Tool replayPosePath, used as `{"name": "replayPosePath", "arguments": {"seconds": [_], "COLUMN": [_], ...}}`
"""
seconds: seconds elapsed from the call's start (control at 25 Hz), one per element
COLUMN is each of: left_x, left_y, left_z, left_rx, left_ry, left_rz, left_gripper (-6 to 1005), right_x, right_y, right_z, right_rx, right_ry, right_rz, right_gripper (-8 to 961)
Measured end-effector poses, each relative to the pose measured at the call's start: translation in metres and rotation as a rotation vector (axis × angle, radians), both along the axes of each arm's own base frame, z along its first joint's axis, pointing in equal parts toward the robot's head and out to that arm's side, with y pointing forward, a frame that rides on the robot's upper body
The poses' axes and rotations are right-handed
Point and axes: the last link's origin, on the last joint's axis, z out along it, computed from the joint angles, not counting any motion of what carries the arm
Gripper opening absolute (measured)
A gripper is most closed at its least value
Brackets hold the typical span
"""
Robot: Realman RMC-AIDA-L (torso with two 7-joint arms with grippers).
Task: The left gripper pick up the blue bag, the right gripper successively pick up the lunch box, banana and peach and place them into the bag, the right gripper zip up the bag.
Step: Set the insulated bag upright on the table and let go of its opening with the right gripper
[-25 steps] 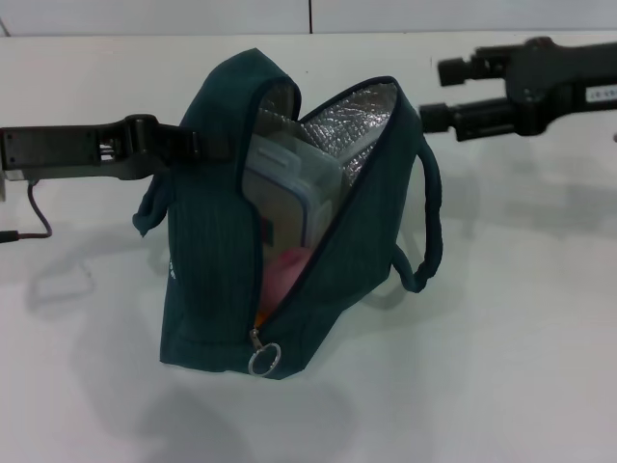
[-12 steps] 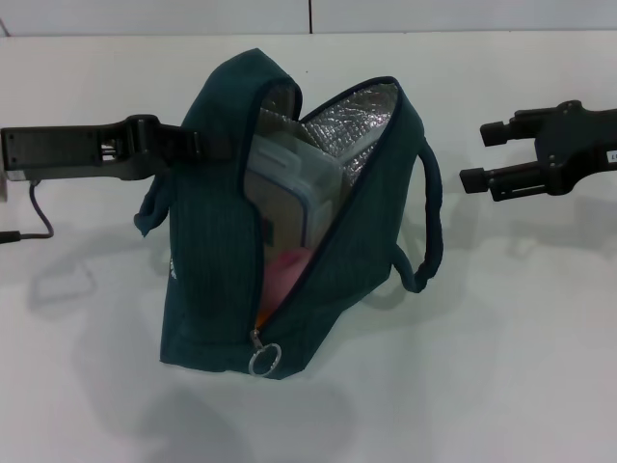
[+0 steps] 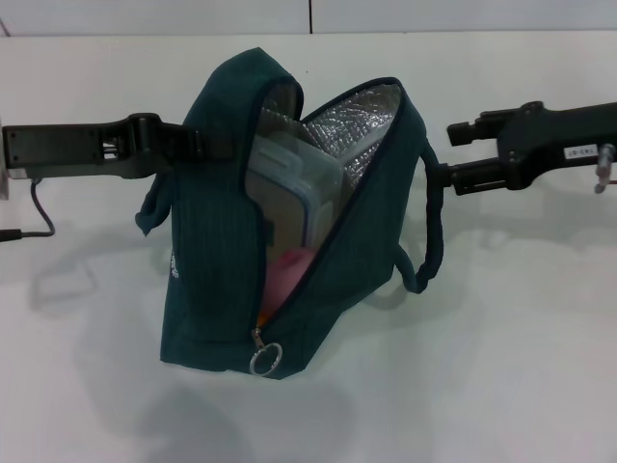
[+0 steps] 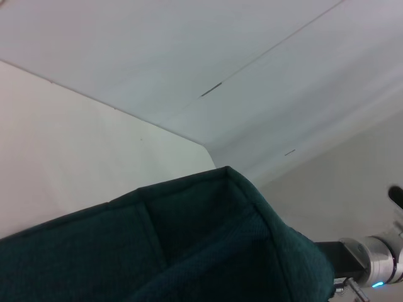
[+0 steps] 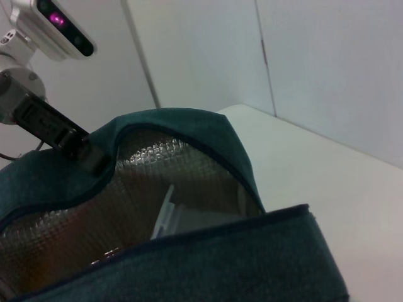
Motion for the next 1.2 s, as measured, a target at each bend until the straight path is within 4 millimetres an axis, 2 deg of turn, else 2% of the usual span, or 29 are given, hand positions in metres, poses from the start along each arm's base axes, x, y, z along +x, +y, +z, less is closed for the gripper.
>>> {"name": "replayPosePath", "arguments": {"seconds": [0.32, 0.56, 1.0, 1.2], "left_x": [0.001, 0.001, 0.001, 0.001], "left_y": [0.001, 0.001, 0.001, 0.001], "left_z": [0.0, 0.0, 0.0, 0.0], "left_rx": [0.001, 0.002, 0.003, 0.003], "left_ry": [0.001, 0.001, 0.001, 0.001], "left_rz": [-0.004, -0.004, -0.004, -0.004], "left_gripper": [33, 33, 33, 33], "right_x": [-0.004, -0.006, -0.007, -0.007], "right_y": [0.007, 0.007, 0.006, 0.006], "right_z": [-0.013, -0.014, -0.013, -0.013], "right_rx": [-0.015, -0.005, 0.006, 0.012], "right_ry": [-0.014, -0.015, -0.019, -0.028], "right_rz": [-0.01, 0.004, 0.04, 0.06], "right_gripper": [718, 661, 422, 278]}}
